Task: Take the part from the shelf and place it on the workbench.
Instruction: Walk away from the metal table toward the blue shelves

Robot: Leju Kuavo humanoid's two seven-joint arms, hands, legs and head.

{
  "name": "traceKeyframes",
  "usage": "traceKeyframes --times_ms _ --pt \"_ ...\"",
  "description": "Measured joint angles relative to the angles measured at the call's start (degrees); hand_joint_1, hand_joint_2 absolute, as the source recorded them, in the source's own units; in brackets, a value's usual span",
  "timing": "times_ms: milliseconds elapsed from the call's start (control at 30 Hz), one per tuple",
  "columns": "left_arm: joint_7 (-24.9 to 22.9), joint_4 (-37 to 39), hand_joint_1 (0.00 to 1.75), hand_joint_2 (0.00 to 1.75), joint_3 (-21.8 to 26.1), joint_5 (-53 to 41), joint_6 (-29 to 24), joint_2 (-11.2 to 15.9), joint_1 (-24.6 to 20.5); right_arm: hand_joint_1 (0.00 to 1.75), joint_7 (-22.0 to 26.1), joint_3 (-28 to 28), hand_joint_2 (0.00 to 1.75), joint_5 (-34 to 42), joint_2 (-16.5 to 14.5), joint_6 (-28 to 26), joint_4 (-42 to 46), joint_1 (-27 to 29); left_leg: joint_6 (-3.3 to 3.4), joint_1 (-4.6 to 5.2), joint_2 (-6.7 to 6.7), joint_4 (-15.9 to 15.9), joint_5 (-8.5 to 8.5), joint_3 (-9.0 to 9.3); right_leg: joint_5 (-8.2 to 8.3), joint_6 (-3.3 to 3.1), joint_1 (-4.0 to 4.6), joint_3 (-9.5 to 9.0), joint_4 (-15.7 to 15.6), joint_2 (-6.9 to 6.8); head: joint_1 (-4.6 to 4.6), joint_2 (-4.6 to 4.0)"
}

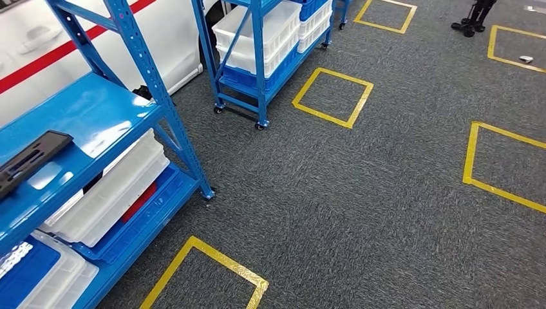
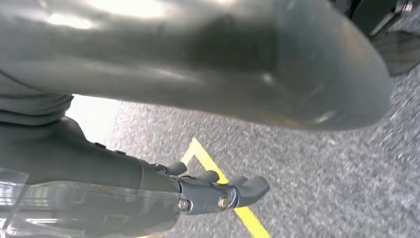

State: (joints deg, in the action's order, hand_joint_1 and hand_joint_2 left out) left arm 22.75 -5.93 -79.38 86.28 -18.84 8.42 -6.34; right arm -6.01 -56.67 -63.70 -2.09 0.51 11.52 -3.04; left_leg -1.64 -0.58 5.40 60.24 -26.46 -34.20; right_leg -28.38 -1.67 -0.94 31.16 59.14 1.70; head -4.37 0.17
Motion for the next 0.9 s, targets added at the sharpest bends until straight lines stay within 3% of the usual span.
traceKeyframes --times_ms 67,133,167,200,233,300,333,367,433,467,533,600,633,667,700,733,800,833,900 --pt "0.0 0.0 0.00 0.00 -0.1 0.0 0.0 -0.2 -0.2 0.00 0.0 0.0 0.00 0.1 0.2 0.0 0.0 0.2 -0.19 0.05 -3.25 6.0 -3.37 -2.70 0.06 -0.59 0.24 0.00 -0.2 -1.62 -0.01 0.00" --pt "0.0 0.0 0.00 0.00 -0.3 -0.1 0.0 -0.3 -0.4 0.00 0.0 0.0 0.00 0.2 0.2 -0.1 0.0 0.5 -0.27 -0.04 -4.54 12.9 -6.27 -5.78 -0.02 -0.84 0.62 0.07 -0.2 -3.29 -0.01 0.00" --pt "-0.1 0.0 0.00 0.00 -0.4 -0.1 0.0 -0.4 -0.4 0.00 0.0 0.0 0.00 0.2 0.2 -0.2 0.0 0.5 -0.24 -0.05 -4.73 14.4 -6.46 -6.31 -0.07 -0.90 0.76 0.07 -0.2 -4.05 -0.01 0.00" --pt "-0.2 0.0 0.00 0.00 -0.5 -0.1 0.0 -0.5 -0.3 0.00 0.0 0.0 0.00 0.2 0.2 -0.2 0.0 0.5 -0.14 -0.04 -4.94 13.5 -5.59 -5.72 -0.13 -0.94 0.87 0.03 -0.2 -4.79 -0.01 0.00" --pt "-0.3 0.0 0.00 0.00 -0.5 -0.1 -0.1 -0.5 -0.2 0.00 0.0 0.0 0.00 0.2 0.2 -0.3 0.0 0.4 0.07 0.02 -5.35 10.5 -3.90 -3.98 -0.20 -0.92 0.97 -0.07 -0.2 -5.53 -0.01 0.00" --pt "-0.4 0.0 0.00 0.00 -0.5 0.0 -0.3 -0.5 -0.3 0.00 0.0 0.0 0.00 0.2 0.1 -0.3 0.0 0.3 0.84 0.51 -7.75 2.4 -0.97 0.34 -0.43 -0.70 1.18 -0.35 -0.2 -6.92 -0.01 0.00" --pt "-0.5 0.0 0.00 0.00 -0.5 0.0 -0.3 -0.6 -0.4 0.00 0.0 0.0 0.00 0.2 0.1 -0.2 0.0 0.3 1.26 0.83 -8.70 -0.3 -0.30 1.70 -0.54 -0.45 1.26 -0.45 -0.1 -7.55 -0.01 0.00" --pt "-0.5 0.0 0.00 0.00 -0.5 0.0 -0.4 -0.6 -0.5 0.00 0.0 0.0 0.00 0.2 0.1 -0.2 0.0 0.3 1.64 1.14 -9.25 -1.5 -0.24 2.17 -0.63 -0.19 1.30 -0.52 -0.1 -8.13 -0.01 0.00" --pt "-0.4 0.0 0.00 0.00 -0.5 0.0 -0.4 -0.6 -0.3 0.00 0.1 0.0 0.00 0.2 0.1 -0.2 0.0 0.0 2.23 1.29 -8.20 -2.0 -0.09 2.16 -0.75 0.39 1.29 -0.70 -0.2 -9.20 -0.01 0.00" --pt "-0.2 0.0 0.00 0.00 -0.6 0.0 -0.5 -0.6 -0.1 0.00 0.1 0.0 0.00 0.2 0.1 -0.2 0.0 -0.2 2.47 1.19 -7.61 -2.4 0.17 2.33 -0.96 0.72 1.19 -0.82 0.0 -8.84 0.01 0.00" --pt "0.2 0.0 0.00 0.00 -0.7 0.0 -0.5 -0.7 -0.1 0.00 0.3 0.0 0.00 0.2 0.0 -0.3 0.0 -0.3 2.98 0.75 -6.40 -3.1 0.80 2.74 -2.98 1.34 0.96 0.28 3.0 -5.84 0.01 0.00" --pt "0.6 0.0 0.00 0.00 -0.8 0.0 -0.4 -0.8 -0.4 0.00 0.4 0.0 0.00 0.2 -0.1 -0.5 0.0 0.0 3.24 0.59 -5.12 -3.3 1.10 2.61 -6.50 1.73 0.57 3.67 9.9 -2.63 0.01 0.00" --pt "0.7 0.0 0.00 0.00 -0.8 0.0 -0.4 -0.8 -0.5 0.00 0.5 0.0 0.00 0.2 -0.1 -0.5 0.0 0.1 3.28 0.57 -4.38 -3.3 1.17 2.53 -7.67 1.89 0.41 5.46 13.3 -2.12 0.02 0.00" --pt "0.8 0.0 0.00 0.00 -0.9 0.0 -0.4 -0.8 -0.4 0.00 0.6 0.0 0.00 0.2 -0.1 -0.6 0.0 0.2 3.27 0.54 -3.65 -3.2 1.17 2.52 -7.74 2.05 0.27 6.52 15.1 -1.96 0.02 0.00" --pt "0.8 0.0 0.00 0.00 -0.9 0.0 -0.4 -0.9 -0.4 0.00 0.7 0.0 0.00 0.2 -0.1 -0.6 0.0 0.3 3.19 0.47 -2.86 -3.1 1.16 2.53 -6.67 2.20 0.13 6.64 14.8 -1.86 0.02 0.00" --pt "0.8 0.0 0.00 0.00 -0.9 0.0 -0.4 -0.9 -0.3 0.00 0.8 0.0 0.00 0.2 -0.1 -0.6 0.0 0.4 3.03 0.36 -2.04 -3.0 1.12 2.55 -4.64 2.33 -0.06 5.69 12.3 -1.61 0.02 0.00" --pt "0.8 0.0 0.00 0.00 -1.0 0.0 -0.4 -0.9 -0.3 0.00 0.9 0.0 0.00 0.2 -0.1 -0.6 0.0 0.4 2.44 0.18 -0.51 -2.4 0.85 2.36 -0.68 2.56 -0.46 2.56 4.9 0.33 0.02 0.00" --pt "0.7 0.0 0.00 0.00 -1.0 0.0 -0.4 -1.0 -0.3 0.00 1.0 0.0 0.00 0.2 -0.1 -0.6 0.0 0.3 2.04 0.16 0.13 -2.0 0.70 2.18 0.33 2.52 -0.56 1.48 2.2 1.24 0.02 0.00" --pt "0.7 0.0 0.00 0.00 -1.1 0.0 -0.5 -1.0 -0.3 0.00 1.0 0.0 0.00 0.2 -0.2 -0.6 0.0 0.2 1.23 0.13 1.12 -1.8 0.60 1.69 0.41 2.06 -0.39 0.93 0.6 1.89 0.02 0.00"
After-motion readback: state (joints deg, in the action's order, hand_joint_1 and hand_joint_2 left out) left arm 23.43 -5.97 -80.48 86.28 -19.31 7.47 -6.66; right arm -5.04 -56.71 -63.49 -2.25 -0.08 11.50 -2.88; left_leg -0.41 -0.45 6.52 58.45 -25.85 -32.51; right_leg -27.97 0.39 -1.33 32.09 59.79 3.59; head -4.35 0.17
